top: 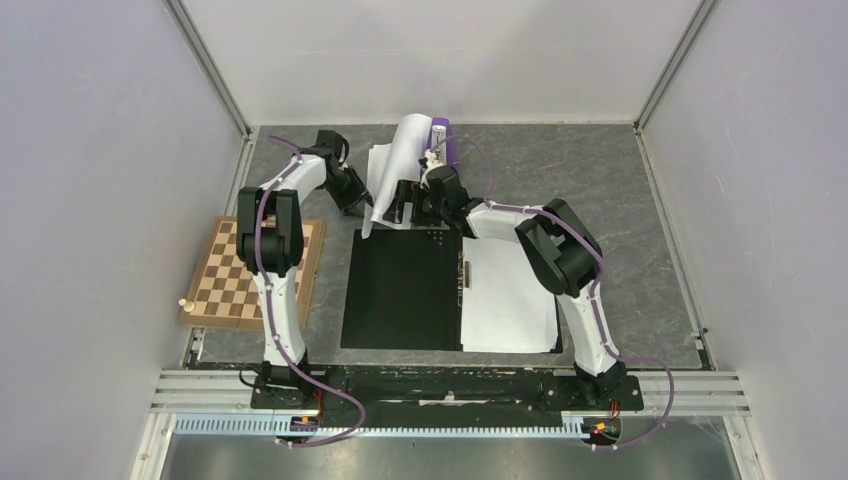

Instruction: Put the files into the folder

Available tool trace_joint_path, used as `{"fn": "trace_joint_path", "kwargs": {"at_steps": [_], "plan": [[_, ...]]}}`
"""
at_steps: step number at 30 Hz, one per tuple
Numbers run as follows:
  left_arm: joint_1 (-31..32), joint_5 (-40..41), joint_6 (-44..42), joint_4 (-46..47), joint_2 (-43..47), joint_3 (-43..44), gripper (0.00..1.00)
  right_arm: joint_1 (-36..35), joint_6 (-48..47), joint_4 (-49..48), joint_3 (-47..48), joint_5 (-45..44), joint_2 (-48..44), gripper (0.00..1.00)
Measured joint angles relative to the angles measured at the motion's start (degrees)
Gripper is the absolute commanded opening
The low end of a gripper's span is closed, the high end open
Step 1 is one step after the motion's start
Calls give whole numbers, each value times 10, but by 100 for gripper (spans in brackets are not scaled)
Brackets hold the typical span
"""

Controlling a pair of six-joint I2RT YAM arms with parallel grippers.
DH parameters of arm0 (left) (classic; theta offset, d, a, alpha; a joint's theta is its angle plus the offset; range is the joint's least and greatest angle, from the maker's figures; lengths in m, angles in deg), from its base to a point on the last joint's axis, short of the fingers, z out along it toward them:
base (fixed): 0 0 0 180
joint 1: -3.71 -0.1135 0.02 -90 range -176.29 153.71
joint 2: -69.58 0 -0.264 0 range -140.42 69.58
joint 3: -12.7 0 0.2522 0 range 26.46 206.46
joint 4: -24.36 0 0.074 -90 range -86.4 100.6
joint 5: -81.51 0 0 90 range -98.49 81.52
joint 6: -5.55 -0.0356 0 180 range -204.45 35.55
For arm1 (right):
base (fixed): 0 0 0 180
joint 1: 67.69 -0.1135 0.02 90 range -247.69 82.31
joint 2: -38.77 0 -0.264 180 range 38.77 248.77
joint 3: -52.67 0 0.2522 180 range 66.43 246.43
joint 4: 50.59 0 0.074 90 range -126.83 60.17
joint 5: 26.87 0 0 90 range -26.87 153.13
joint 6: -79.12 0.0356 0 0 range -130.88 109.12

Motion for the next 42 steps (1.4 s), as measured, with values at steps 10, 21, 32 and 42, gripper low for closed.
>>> {"fn": "trace_joint_path", "kwargs": {"at_steps": [10, 21, 32, 42], "plan": [[36, 47, -22, -1, 70, -100, 48, -17, -28, 21, -136, -28, -108, 98], [42, 57, -27, 0, 77, -110, 48, -21, -36, 37, -180, -71, -151, 98], [42, 57, -28, 0, 76, -110, 47, -9, 129, -134, -217, -96, -143, 98], [41, 55, -34, 0, 76, -109, 47, -12, 302, -280, -236, -145, -65, 98]]}}
